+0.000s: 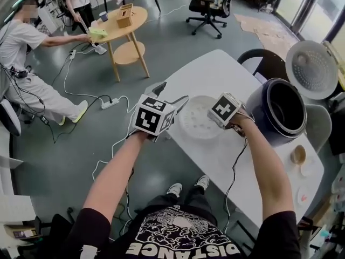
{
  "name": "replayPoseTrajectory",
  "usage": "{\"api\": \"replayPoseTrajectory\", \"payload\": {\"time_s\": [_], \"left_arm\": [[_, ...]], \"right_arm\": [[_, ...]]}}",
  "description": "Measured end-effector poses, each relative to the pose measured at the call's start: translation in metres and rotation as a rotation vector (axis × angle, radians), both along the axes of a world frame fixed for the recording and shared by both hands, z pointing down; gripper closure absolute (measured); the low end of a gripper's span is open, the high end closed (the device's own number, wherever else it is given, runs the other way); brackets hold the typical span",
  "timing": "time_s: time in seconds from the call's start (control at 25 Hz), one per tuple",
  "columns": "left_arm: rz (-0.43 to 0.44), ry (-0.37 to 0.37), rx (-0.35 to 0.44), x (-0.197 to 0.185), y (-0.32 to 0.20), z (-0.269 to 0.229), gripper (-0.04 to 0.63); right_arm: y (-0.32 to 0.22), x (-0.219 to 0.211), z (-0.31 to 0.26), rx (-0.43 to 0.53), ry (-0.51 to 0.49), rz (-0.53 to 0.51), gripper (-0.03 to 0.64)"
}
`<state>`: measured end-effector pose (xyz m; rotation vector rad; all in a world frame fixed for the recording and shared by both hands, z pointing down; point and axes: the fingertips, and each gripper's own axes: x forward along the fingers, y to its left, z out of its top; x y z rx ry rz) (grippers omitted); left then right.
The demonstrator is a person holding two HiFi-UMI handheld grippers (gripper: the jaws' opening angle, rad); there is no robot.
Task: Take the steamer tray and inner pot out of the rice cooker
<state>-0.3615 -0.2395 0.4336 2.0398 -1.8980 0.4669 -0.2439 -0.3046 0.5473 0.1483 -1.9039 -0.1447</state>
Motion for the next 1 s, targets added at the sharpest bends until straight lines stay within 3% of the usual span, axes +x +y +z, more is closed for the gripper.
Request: {"api": "replayPoseTrajectory", "payload": {"time_s": [0.08, 0.16, 0.56, 1.0], "left_arm": [[0.038, -0.004, 0.025, 0.013, -0.01, -0.015, 0.236], [0.072, -0.007, 0.047, 0.027, -0.016, -0.028, 0.235], [0.325, -0.016, 0.124, 0.155, -0.07, -0.078, 0.236], [0.542, -0.001, 0.134, 0.288, -0.129, -0.1, 0.235]], "right_arm": [[0.01, -0.001, -0.028, -0.067, -0.122, 0.014, 0.316], [0.012, 0.011, -0.056, -0.05, -0.176, 0.036, 0.316], [-0.033, 0.153, -0.16, 0.155, -0.277, 0.312, 0.316], [-0.062, 0.312, -0.195, 0.153, -0.424, 0.64, 0.316]]}}
